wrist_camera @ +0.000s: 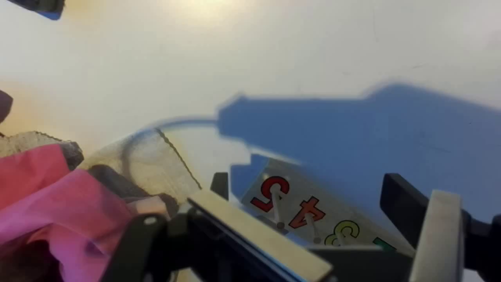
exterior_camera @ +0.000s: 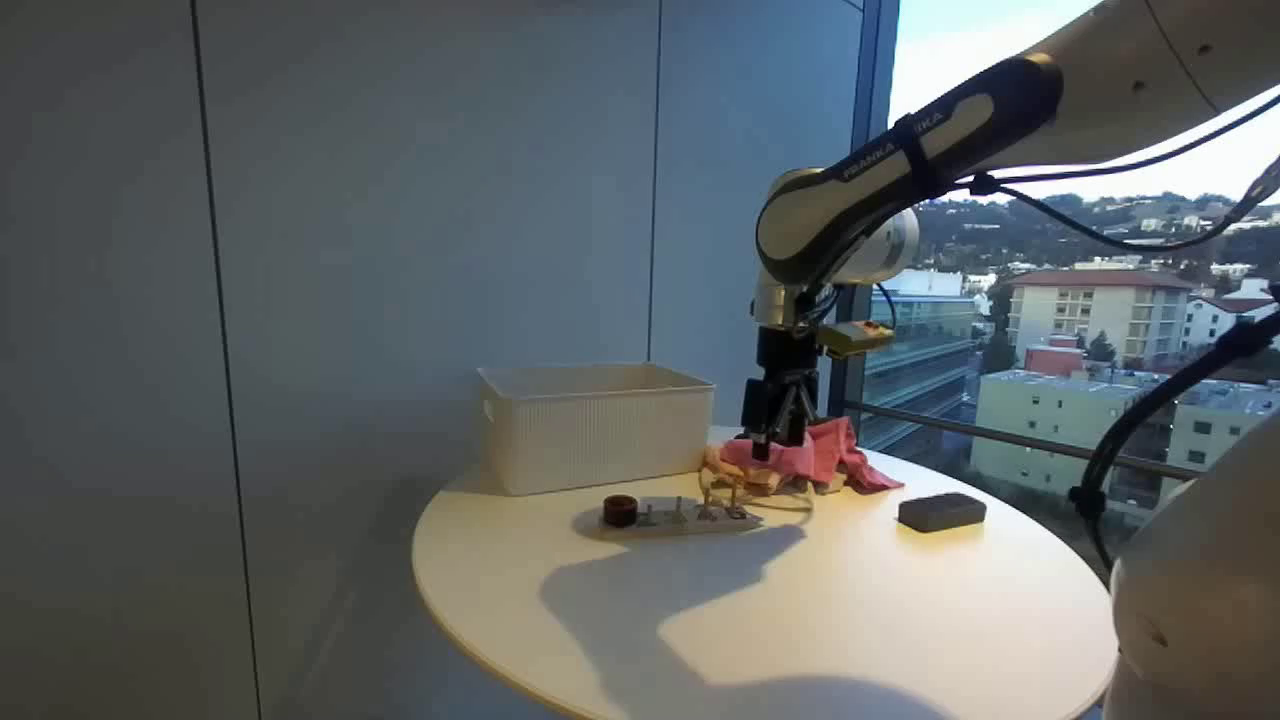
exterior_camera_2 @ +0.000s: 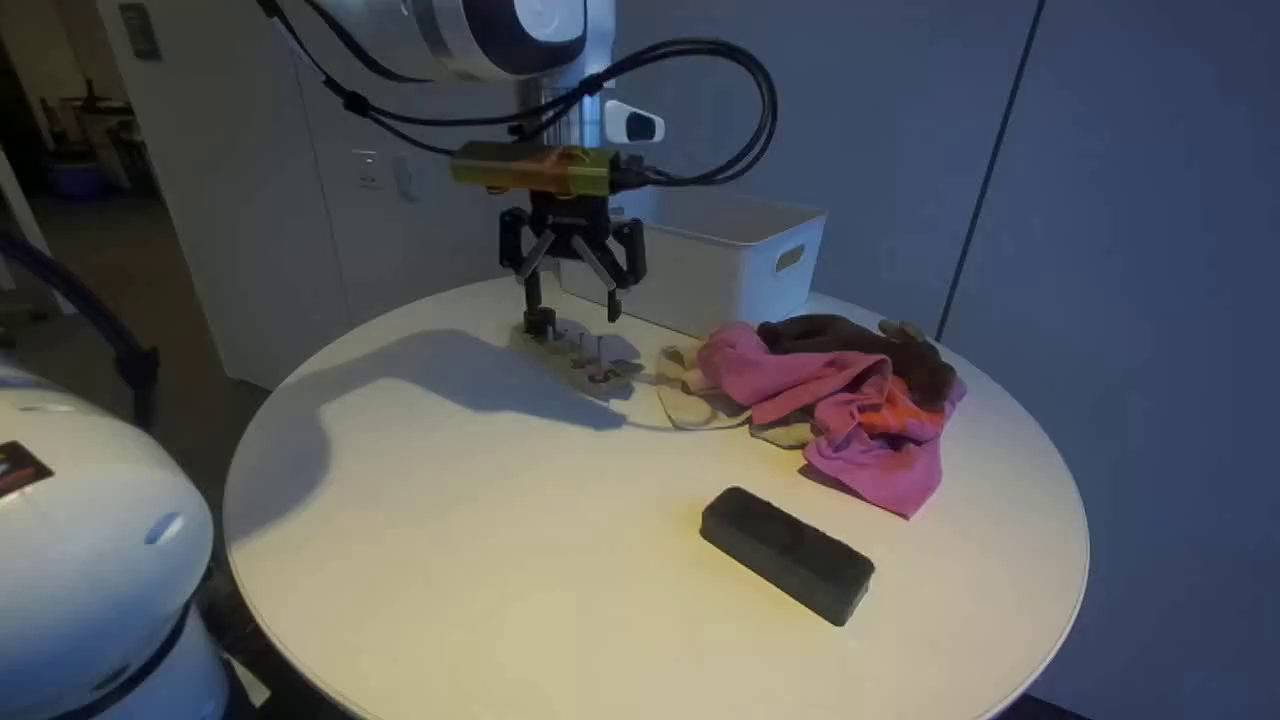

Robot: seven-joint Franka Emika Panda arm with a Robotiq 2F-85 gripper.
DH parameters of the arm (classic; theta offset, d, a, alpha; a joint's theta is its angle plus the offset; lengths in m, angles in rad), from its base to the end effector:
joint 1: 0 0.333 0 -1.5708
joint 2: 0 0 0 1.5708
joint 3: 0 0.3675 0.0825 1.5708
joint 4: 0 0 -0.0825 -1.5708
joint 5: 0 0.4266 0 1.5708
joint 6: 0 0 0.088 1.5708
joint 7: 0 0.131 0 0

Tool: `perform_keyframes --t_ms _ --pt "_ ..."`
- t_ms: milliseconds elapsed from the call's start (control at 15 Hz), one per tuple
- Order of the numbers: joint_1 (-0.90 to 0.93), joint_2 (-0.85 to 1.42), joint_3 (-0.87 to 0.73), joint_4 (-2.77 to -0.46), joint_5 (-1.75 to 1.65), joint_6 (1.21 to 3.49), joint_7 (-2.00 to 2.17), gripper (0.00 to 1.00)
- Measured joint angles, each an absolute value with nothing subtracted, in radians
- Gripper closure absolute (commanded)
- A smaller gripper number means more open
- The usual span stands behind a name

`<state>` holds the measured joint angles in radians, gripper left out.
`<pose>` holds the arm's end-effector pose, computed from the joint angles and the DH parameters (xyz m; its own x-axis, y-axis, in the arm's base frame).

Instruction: Move the rings to the fifth stick, then move them up the line

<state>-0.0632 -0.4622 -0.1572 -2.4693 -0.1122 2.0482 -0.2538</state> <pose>0.4132 -0.1036 0.4634 0.9947 0.0985 0.0279 0.0973 -0.9945 0.0399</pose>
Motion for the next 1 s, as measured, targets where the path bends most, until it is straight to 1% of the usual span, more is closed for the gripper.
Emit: perform_keyframes --t_ms 667,1000 --pt "-0.059 -0.462 -0.156 -2.458 -0.112 2.056 -0.275 0.0" --pt "0.018 -0.455 -0.131 -2.421 -0.111 2.069 -0.421 0.0"
